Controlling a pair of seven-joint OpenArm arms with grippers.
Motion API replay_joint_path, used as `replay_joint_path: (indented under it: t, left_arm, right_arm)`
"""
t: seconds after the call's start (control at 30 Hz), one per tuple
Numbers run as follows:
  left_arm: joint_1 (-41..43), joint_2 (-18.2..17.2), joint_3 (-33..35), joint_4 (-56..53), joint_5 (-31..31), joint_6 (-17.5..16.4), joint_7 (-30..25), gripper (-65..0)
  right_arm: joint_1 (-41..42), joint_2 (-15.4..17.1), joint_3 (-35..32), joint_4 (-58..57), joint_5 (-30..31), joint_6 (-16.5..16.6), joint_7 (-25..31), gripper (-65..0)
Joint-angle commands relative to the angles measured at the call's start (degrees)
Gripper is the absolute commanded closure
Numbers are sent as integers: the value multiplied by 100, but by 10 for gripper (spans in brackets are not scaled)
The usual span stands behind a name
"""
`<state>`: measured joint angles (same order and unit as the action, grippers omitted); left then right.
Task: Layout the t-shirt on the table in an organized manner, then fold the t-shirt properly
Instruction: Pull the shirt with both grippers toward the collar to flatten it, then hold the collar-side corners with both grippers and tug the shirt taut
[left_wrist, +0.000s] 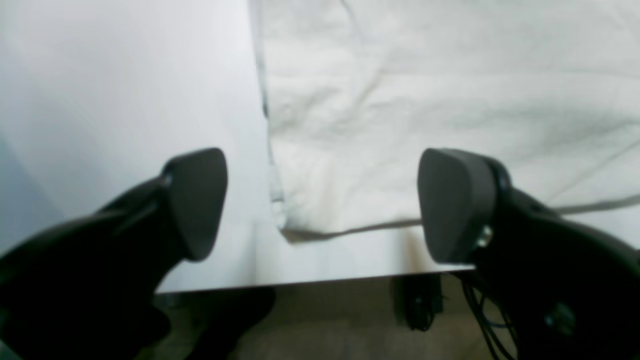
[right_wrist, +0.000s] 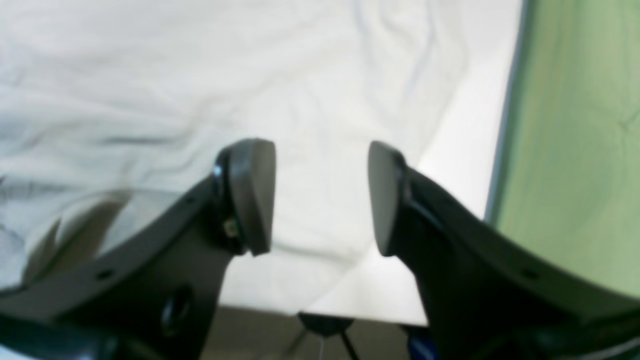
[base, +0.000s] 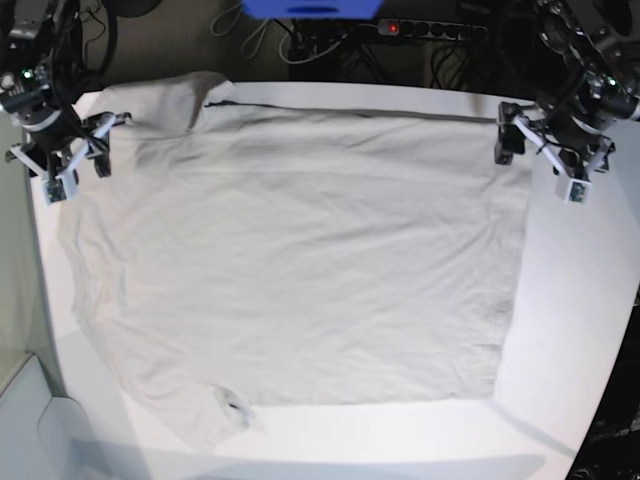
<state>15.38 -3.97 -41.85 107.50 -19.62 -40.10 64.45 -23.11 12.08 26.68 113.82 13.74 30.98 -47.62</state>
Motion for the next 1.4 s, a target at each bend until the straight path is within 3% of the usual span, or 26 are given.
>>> replay_joint_path:
  t: [0.0, 0.2, 0.4, 0.57, 0.67, 0.8, 0.9, 0.97, 1.13, 1.37]
  left_arm:
    - [-30, -91, -13, 50, -56, 10, -119, -585]
    - [-48, -82, -13, -399, 428, 10, -146, -585]
    - [76, -91, 4, -1199, 454, 10, -928, -585]
    - [49, -91, 31, -1586, 419, 10, -1025, -574]
    - [67, -91, 31, -1594, 419, 10, -1025, -464]
    - [40, -91, 4, -1594, 419, 10, -1025, -199]
    - [32, -91, 4, -1594, 419, 10, -1025, -94]
    - [32, -91, 4, -1594, 419, 10, -1025, -65]
    - [32, -91, 4, -1594, 419, 10, -1025, -66]
    - [32, -91, 4, -1594, 410, 10, -1025, -66]
  right_arm:
    - [-49, 19, 141, 95, 28, 168, 89, -319]
    - [-216, -113, 396, 86, 20, 256, 63, -319]
    - [-436, -113, 396, 77, 20, 256, 89, -319]
    - [-453, -113, 396, 7, 11, 256, 89, -319]
    - [-462, -96, 396, 7, 11, 256, 63, -319]
    - [-629, -104, 387, 42, 20, 256, 89, -319]
    - [-664, -122, 387, 51, 20, 256, 80, -320]
    - [-744, -210, 396, 51, 20, 247, 80, -321]
    - [-893, -394, 396, 42, 11, 247, 45, -324]
    - [-911, -517, 396, -19, 2, 238, 36, -445]
